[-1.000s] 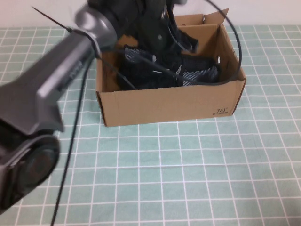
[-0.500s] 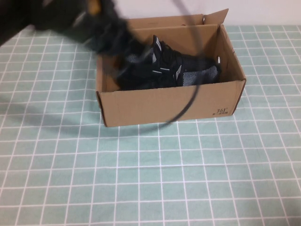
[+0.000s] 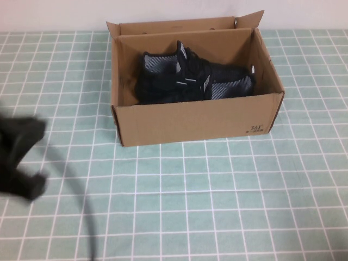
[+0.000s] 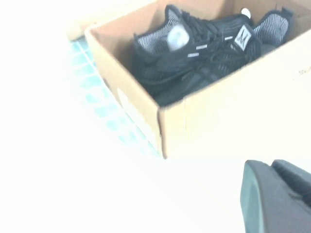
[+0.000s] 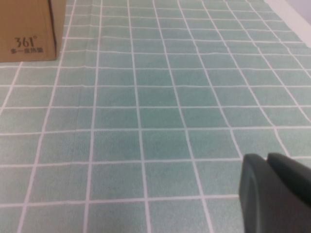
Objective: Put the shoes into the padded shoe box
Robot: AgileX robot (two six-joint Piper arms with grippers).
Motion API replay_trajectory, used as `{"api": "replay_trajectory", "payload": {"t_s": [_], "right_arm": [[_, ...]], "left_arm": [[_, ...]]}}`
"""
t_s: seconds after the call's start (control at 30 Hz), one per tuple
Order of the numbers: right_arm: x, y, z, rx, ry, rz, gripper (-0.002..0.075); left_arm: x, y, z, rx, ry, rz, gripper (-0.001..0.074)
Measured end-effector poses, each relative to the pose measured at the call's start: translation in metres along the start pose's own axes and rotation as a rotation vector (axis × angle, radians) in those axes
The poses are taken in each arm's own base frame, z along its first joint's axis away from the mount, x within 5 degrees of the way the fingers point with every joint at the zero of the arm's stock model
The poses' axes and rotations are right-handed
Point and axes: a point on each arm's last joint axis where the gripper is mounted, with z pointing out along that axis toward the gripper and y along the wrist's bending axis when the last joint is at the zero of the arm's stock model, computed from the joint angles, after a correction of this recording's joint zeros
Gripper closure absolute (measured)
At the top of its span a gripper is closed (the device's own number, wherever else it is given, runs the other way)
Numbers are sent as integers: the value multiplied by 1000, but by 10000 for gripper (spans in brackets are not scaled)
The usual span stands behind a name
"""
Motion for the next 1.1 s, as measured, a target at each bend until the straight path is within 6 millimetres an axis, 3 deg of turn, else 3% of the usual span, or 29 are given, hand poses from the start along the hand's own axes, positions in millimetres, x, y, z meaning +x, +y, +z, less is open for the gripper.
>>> {"api": "replay_trajectory", "payload": {"t_s": [0.23, 0.63, 0.87, 1.1], "right_arm": [[0, 0, 0, 0, 0, 0, 734], [0, 0, 0, 0, 0, 0, 734], [0, 0, 0, 0, 0, 0, 734], [0, 0, 0, 0, 0, 0, 734]], "left_arm": [[46, 7, -25, -24, -1, -26, 738], [50, 10, -30, -40, -17, -16, 738], [77, 0, -2, 30, -103, 16, 738], [139, -7, 20, 89, -261, -12, 738]]}}
